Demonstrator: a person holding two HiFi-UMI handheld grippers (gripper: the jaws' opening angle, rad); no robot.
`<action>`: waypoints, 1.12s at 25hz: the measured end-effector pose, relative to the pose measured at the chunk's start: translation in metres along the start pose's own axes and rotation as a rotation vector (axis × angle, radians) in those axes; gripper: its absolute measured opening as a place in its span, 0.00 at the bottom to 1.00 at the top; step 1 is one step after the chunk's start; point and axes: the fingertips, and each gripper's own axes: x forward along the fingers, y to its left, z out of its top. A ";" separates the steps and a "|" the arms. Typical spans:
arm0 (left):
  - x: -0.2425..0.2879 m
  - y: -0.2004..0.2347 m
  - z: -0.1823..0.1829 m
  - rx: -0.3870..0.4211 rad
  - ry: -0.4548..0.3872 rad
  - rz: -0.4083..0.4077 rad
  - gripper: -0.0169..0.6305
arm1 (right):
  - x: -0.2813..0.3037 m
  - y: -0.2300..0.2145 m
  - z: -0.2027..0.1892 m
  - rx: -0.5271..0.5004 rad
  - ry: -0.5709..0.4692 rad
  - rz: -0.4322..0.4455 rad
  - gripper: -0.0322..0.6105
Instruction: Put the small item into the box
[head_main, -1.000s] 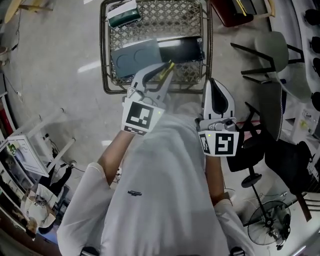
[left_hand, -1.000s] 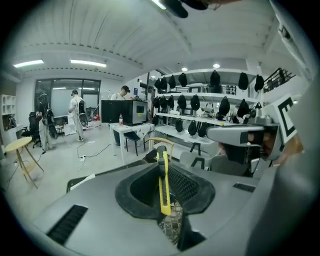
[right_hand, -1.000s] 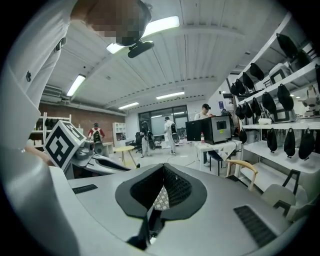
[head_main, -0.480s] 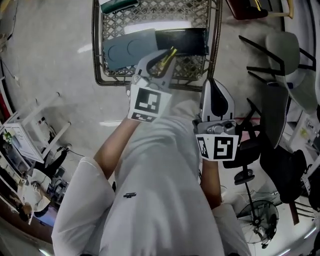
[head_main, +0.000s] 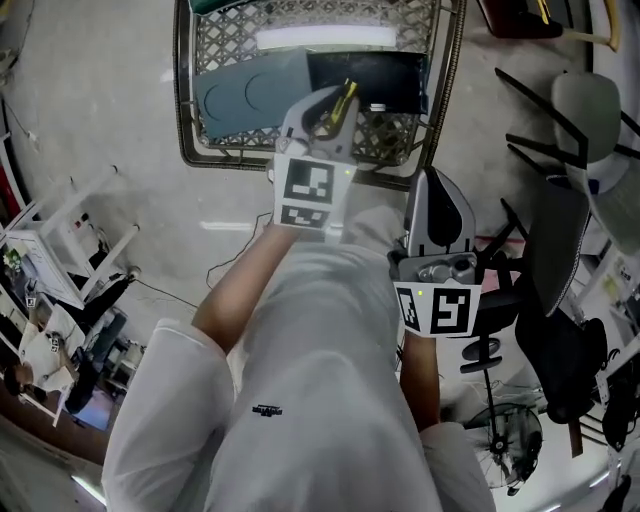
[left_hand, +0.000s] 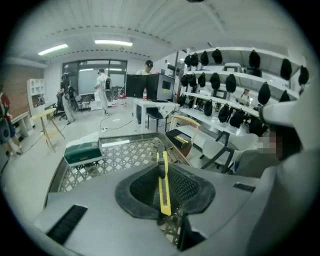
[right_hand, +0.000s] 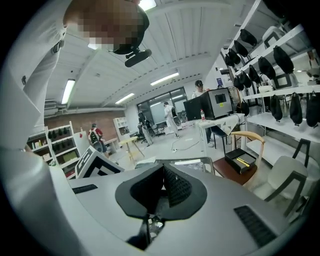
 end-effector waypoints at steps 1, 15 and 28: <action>0.006 0.003 -0.006 -0.026 0.011 0.013 0.11 | 0.002 -0.002 -0.003 0.005 0.005 0.003 0.05; 0.066 0.018 -0.051 -0.166 0.154 0.116 0.11 | 0.027 -0.033 -0.024 0.049 0.080 0.025 0.05; 0.100 0.017 -0.084 -0.241 0.345 0.170 0.11 | 0.032 -0.071 -0.025 0.070 0.112 0.026 0.05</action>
